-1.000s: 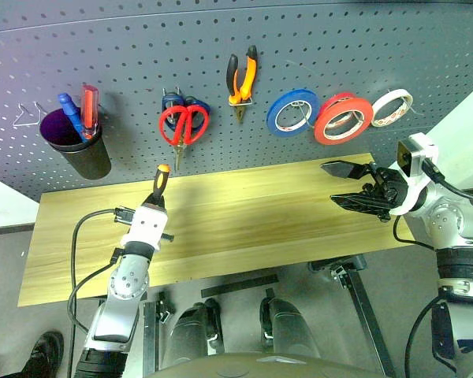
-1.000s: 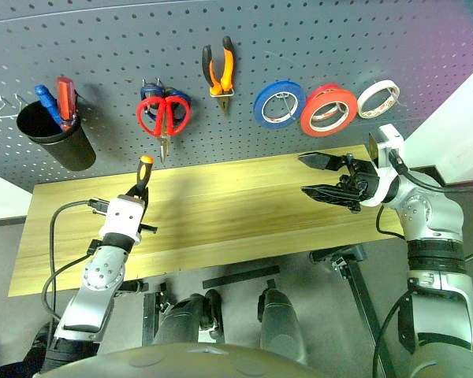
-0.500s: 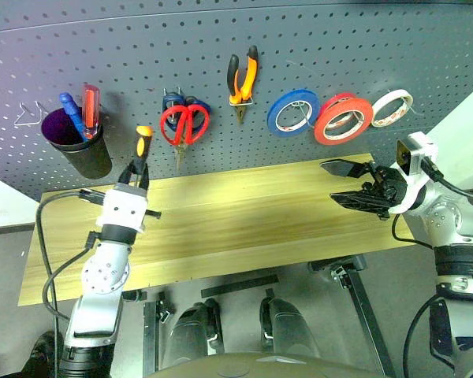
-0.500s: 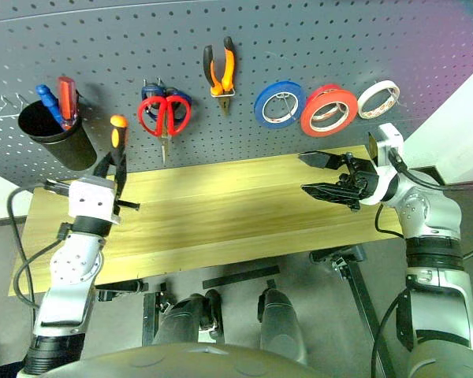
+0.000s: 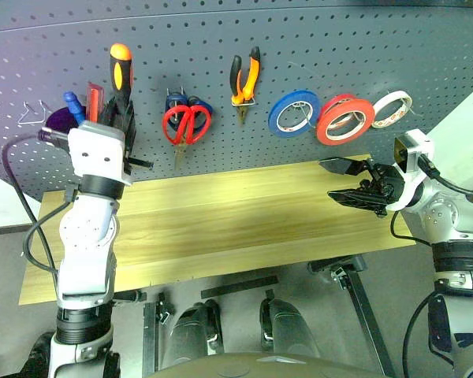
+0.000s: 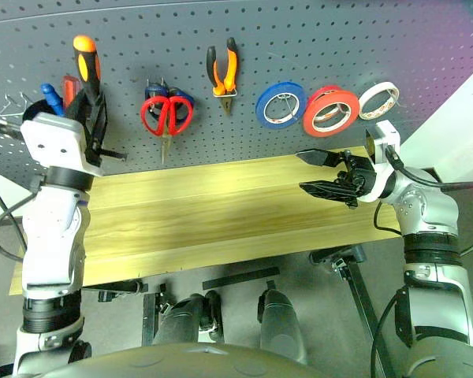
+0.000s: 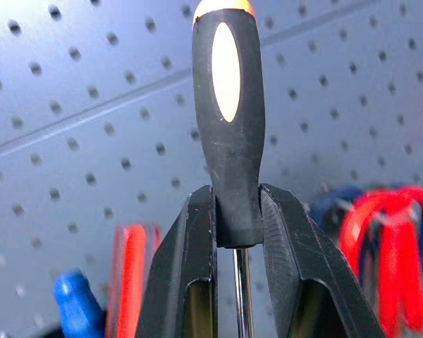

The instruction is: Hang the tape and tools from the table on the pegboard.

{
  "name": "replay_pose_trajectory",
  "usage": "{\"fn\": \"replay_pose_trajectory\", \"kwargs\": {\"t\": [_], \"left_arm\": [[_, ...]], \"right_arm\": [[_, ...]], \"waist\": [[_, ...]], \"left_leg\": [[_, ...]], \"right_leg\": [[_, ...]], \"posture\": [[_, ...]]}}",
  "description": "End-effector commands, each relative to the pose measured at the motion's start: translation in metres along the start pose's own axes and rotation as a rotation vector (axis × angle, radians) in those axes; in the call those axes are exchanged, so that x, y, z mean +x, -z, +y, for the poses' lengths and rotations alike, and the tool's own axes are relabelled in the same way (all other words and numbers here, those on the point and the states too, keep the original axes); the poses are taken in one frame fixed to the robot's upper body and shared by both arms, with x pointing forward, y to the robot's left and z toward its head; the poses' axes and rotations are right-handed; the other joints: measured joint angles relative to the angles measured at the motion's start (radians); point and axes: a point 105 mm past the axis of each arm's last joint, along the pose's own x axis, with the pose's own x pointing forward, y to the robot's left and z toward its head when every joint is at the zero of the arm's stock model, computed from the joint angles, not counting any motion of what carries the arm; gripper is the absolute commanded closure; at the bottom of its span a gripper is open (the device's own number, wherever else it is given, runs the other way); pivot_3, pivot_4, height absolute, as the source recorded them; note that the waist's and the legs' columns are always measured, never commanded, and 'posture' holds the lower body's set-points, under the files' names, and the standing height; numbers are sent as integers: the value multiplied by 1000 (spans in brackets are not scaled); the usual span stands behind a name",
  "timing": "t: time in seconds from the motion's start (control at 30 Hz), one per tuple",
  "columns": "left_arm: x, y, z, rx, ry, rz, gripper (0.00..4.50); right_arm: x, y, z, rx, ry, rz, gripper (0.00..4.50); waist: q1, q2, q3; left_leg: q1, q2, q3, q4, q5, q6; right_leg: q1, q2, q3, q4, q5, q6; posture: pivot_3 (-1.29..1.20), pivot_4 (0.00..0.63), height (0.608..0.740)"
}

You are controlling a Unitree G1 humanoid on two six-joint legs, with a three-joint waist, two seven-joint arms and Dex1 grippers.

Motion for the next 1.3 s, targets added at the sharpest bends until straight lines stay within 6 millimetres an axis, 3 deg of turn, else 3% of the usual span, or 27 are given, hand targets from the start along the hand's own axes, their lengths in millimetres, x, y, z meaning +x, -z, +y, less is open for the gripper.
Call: {"fn": "replay_pose_trajectory", "kwargs": {"t": [0.03, 0.5, 0.9, 1.13, 1.3], "left_arm": [[9, -14, 11, 5, -14, -58, 3970], [33, -54, 34, 14, -60, -165, 3970], [40, -69, 65, 40, -130, -171, 3970], [32, -58, 87, 98, -152, -134, 3970], [24, -42, 87, 88, -154, -92, 3970]], "right_arm": [[1, -9, 1, -45, -17, -16, 0], [-1, -13, 4, -44, -24, -41, 0], [1, -20, 10, -35, -67, -89, 0], [1, -25, 14, -35, -89, -106, 0], [3, -26, 17, -31, -110, -112, 0]], "waist": [[0, 0, 0], [-1, 0, 0], [1, 0, 0], [0, 0, 0], [2, 0, 0]], "left_leg": [[0, 0, 0, 0, 0, 0], [0, 0, 0, 2, 0, 0], [0, 0, 0, 2, 0, 0], [0, 0, 0, 3, 0, 0], [0, 0, 0, 3, 0, 0]], "right_leg": [[0, 0, 0, 0, 0, 0], [1, 1, -1, 0, 1, 1], [1, 1, -1, 1, 1, 2], [1, 1, -1, 1, 1, 2], [1, 1, -1, 2, 1, 2]], "posture": [[-221, 214, 740], [-224, 213, 740], [-208, 216, 740], [-202, 217, 740], [-201, 218, 740]]}}
